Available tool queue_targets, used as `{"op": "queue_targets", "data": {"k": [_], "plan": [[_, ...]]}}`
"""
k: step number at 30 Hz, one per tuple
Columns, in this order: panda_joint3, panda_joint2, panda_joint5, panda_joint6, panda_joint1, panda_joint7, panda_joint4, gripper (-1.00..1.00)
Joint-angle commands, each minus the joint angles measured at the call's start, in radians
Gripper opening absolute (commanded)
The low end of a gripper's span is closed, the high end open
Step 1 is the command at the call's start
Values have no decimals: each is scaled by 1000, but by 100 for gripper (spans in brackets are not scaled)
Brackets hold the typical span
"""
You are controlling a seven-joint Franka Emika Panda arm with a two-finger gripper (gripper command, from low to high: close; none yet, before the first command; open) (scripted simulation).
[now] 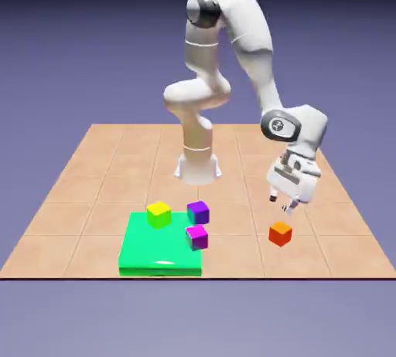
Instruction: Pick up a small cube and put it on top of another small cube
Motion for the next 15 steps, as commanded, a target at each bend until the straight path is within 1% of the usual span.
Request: {"op": "queue_targets", "data": {"k": [1, 2, 4, 9, 10, 11, 15], "plan": [[5, 36, -43, -28, 27, -23, 17, 0], [10, 72, -87, -57, 53, -47, 33, 0], [11, 76, -91, -60, 56, -49, 35, 0], [-60, 244, -249, 25, 42, 66, 95, 0], [-60, 244, -249, 25, 42, 66, 95, -100], [-60, 244, -249, 25, 42, 66, 95, -100], [1, 99, -113, -48, 54, -33, 43, -100]]}}
